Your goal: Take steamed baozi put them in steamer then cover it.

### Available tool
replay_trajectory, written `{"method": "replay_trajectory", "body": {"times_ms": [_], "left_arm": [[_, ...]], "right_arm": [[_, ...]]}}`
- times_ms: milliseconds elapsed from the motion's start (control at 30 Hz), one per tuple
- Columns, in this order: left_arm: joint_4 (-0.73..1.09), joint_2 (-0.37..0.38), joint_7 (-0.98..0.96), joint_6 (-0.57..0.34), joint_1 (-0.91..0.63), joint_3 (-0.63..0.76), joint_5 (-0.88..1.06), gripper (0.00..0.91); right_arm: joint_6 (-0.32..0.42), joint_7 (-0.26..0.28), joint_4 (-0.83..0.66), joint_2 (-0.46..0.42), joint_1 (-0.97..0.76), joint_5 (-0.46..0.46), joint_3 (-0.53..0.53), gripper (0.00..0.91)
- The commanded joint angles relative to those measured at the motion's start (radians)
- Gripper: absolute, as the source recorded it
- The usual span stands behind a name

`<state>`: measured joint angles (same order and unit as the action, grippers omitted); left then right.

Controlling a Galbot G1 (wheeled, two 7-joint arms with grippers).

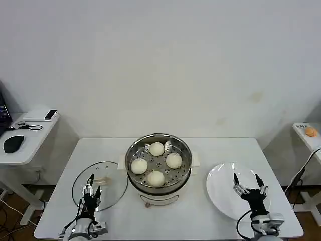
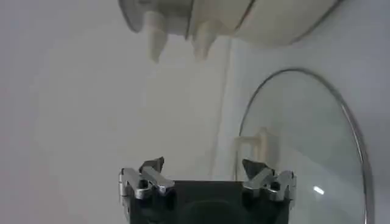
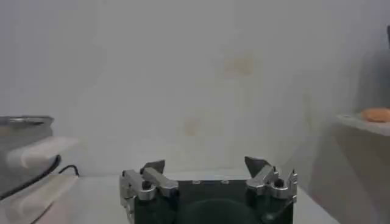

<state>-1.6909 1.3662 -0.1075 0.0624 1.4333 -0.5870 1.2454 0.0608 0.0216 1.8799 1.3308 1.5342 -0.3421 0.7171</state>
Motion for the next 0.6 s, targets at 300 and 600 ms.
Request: {"method": "replay_trajectory", "body": {"times_ms": [300,600], "left_arm": [[0.121,0.002,0.028,0.001,-0.131,0.001,0.009,0.907],[0.141,-0.01,0.024,0.002,-0.161,-0.001,0.01,0.907]], "right_arm": [[0.001,0.002,-0.007,0.024,0.011,0.004,0.013,0.907],[0.007,0.005,-0.008,0.037,0.029,0.02,0.014,0.907]]}}
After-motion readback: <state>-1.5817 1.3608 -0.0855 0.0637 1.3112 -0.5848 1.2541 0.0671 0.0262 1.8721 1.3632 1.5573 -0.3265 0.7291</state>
